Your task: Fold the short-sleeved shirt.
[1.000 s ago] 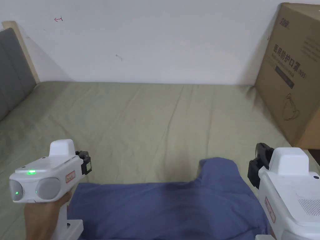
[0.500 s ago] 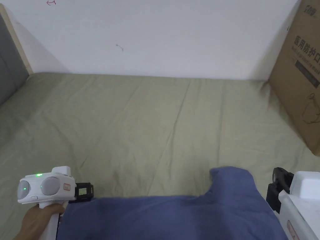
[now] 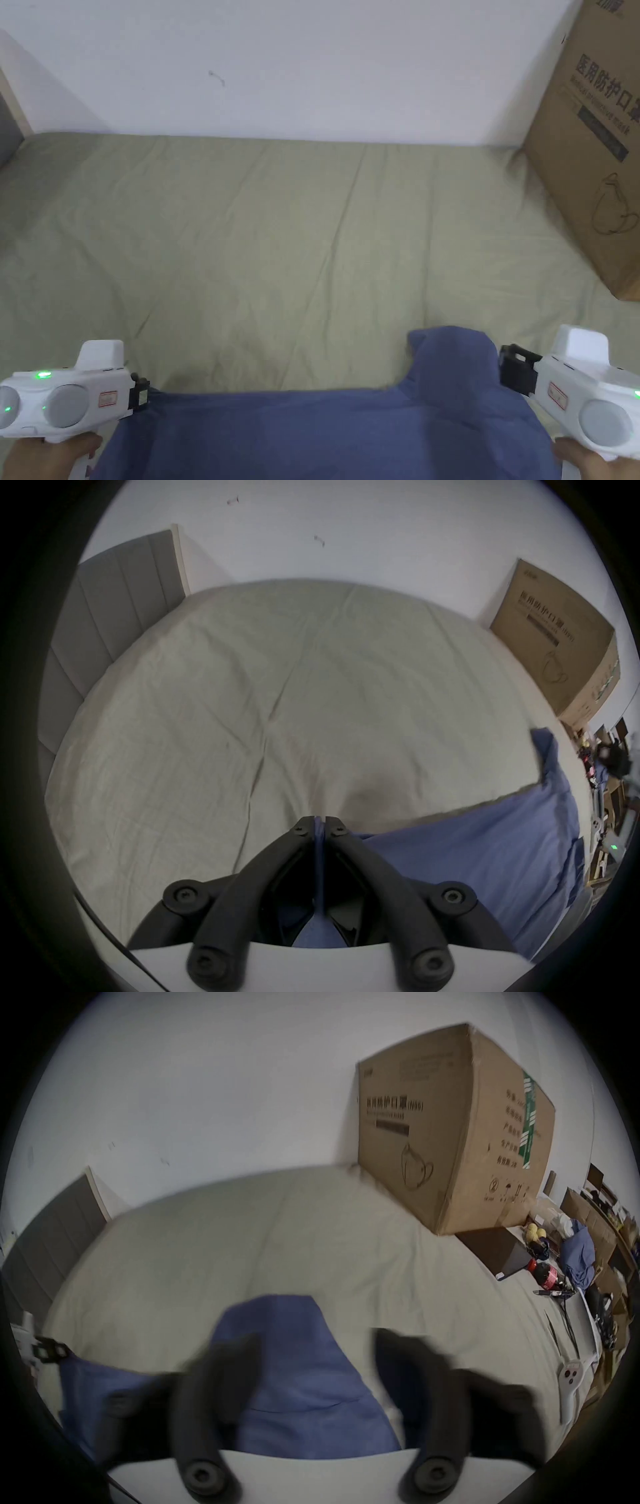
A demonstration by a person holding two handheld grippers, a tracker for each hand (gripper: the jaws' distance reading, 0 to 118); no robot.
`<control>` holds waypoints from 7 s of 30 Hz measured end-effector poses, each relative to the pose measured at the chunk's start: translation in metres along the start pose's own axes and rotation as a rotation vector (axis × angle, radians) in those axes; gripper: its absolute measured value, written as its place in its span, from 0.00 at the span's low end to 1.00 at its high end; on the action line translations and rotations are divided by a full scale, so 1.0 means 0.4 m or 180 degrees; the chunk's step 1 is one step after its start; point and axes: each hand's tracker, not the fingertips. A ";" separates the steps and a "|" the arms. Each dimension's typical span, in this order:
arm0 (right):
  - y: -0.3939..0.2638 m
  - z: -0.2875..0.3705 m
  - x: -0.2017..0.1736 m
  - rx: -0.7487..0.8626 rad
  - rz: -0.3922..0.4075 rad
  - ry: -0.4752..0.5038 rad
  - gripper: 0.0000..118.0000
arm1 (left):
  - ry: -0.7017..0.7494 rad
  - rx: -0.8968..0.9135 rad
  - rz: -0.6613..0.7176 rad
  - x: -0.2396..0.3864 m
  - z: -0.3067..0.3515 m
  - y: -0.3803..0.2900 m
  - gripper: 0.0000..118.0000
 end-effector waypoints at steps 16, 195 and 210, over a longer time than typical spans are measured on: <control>-0.064 -0.144 -0.043 -0.0956 0.0261 0.0051 0.02 | -0.0158 0.0160 0.0047 0.010 0.142 -0.012 0.01; -0.201 0.765 0.010 0.1653 0.0211 0.0103 0.00 | -0.0717 0.0337 -0.0552 0.406 0.453 -0.350 0.87; -0.201 0.766 -0.029 0.1600 0.0232 0.0177 0.00 | -0.0420 0.0308 -0.0510 0.294 0.357 -0.469 0.00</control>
